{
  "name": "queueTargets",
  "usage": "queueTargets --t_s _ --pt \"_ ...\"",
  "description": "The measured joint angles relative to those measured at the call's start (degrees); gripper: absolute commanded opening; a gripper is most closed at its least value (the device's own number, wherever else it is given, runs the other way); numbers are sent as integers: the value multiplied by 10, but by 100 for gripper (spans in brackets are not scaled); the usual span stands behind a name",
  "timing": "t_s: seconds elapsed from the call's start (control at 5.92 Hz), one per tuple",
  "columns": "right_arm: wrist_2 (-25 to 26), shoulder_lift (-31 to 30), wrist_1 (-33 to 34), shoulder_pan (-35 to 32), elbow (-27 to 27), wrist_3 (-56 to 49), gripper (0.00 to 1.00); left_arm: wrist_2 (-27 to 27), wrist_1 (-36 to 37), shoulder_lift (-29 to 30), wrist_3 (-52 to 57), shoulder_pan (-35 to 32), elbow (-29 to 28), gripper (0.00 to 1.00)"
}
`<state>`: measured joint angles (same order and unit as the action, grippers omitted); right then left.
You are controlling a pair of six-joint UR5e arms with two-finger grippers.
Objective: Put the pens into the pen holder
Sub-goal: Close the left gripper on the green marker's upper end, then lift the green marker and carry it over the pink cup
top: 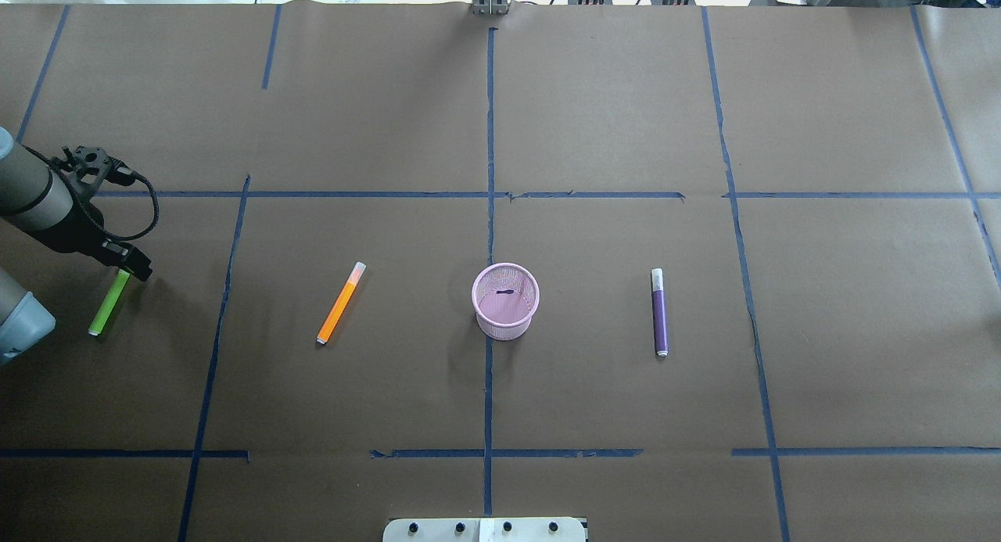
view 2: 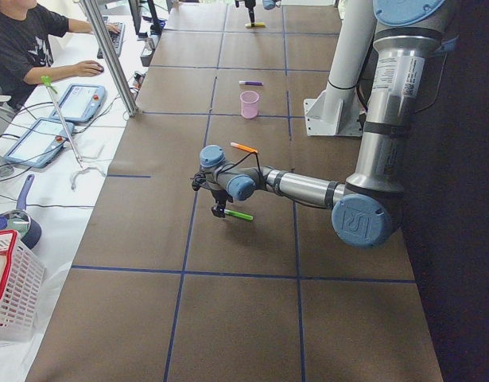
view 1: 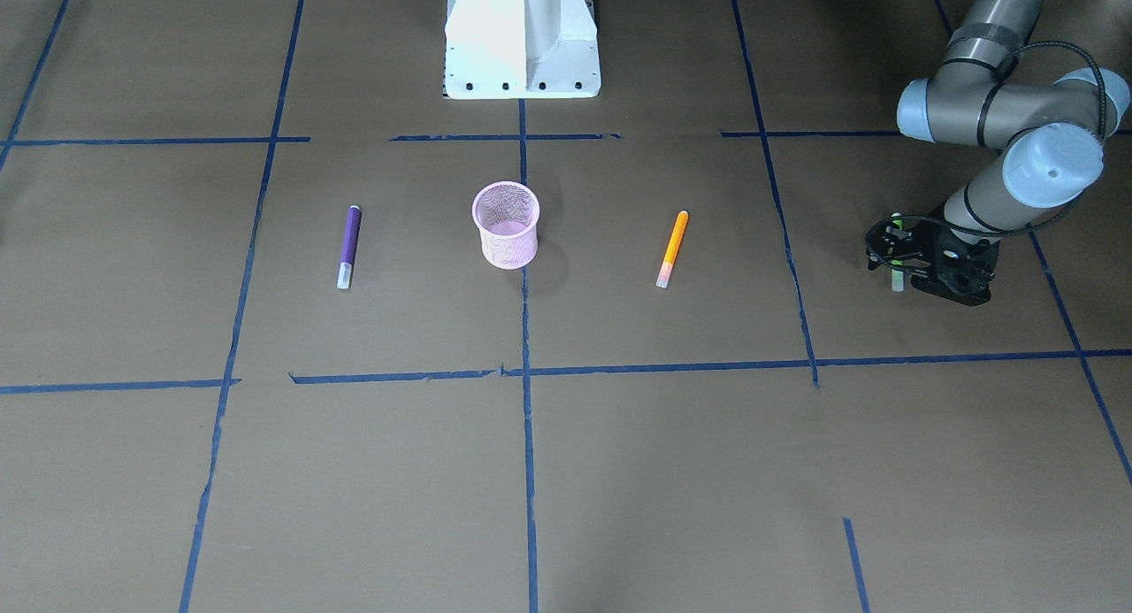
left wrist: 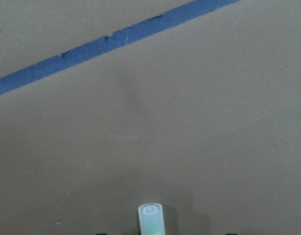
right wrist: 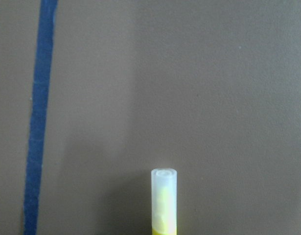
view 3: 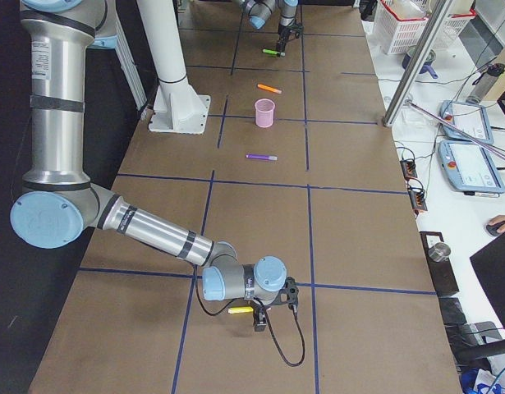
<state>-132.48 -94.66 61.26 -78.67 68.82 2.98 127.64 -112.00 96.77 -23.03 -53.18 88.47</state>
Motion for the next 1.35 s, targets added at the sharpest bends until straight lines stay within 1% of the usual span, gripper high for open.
queueTargets --t_s 0.17,0.51,1.01,1.18,1.35 --pt "0 0 0 1 0 4 100 0 0 0 0 0 -1 57" --pt "-1 1 0 2 0 8 100 0 1 0 0 0 -3 10" --pt "-1 0 0 3 0 9 100 1 1 1 0 0 1 2" --pt "-1 1 0 3 0 9 100 1 1 2 0 0 2 0" --pt "-1 1 0 3 0 9 100 3 2 2 1 -3 15 0"
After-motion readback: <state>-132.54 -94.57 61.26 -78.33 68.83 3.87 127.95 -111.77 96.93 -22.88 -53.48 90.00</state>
